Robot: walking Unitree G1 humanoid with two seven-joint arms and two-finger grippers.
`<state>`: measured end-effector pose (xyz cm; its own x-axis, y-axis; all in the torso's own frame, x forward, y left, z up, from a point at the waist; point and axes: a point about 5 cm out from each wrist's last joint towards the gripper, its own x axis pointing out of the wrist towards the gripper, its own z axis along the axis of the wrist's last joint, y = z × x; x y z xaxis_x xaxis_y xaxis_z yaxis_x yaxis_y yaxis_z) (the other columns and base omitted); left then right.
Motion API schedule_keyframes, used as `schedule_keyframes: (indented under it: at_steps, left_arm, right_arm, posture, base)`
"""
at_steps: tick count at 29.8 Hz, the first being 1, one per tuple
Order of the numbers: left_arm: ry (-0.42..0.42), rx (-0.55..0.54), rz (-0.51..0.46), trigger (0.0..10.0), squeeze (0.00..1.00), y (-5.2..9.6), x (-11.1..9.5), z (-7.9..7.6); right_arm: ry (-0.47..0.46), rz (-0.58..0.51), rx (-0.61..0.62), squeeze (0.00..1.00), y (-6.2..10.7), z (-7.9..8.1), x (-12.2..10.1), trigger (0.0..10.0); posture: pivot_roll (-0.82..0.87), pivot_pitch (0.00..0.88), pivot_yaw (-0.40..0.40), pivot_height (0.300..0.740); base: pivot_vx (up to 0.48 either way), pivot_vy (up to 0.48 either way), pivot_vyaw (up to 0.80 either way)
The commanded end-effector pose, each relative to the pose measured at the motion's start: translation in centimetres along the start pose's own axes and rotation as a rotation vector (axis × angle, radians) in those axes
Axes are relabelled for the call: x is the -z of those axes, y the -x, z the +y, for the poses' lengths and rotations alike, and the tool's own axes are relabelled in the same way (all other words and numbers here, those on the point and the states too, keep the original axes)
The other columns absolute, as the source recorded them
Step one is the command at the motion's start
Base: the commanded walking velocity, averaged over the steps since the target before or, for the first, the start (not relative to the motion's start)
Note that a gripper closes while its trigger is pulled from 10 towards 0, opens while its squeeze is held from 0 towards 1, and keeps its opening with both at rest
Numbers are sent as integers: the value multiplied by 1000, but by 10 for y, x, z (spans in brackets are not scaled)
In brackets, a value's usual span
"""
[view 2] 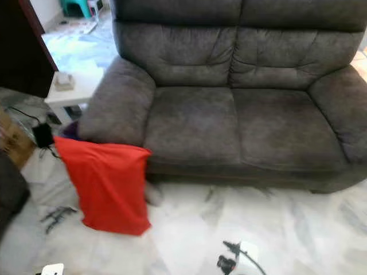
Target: Move the pillow to the sofa from floor
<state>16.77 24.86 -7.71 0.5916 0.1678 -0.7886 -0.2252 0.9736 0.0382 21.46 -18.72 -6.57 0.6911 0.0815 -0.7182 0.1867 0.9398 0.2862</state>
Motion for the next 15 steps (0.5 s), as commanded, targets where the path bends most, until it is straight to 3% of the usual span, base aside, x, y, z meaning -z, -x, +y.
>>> schedule_keyframes:
  at_steps: [1,15]
  left_arm:
    - [8,6,44,10000,0,2,12,-4]
    - [7,10,34,10000,0,2,12,-5]
  right_arm:
    - [-15,22,34,0,4,-11,8,10000]
    - [-9,19,35,0,4,-12,7,10000]
  posture:
    - [114,176,58,740]
    - [112,177,51,740]
  base:
    - [0,442,0]
    - [0,22,0]
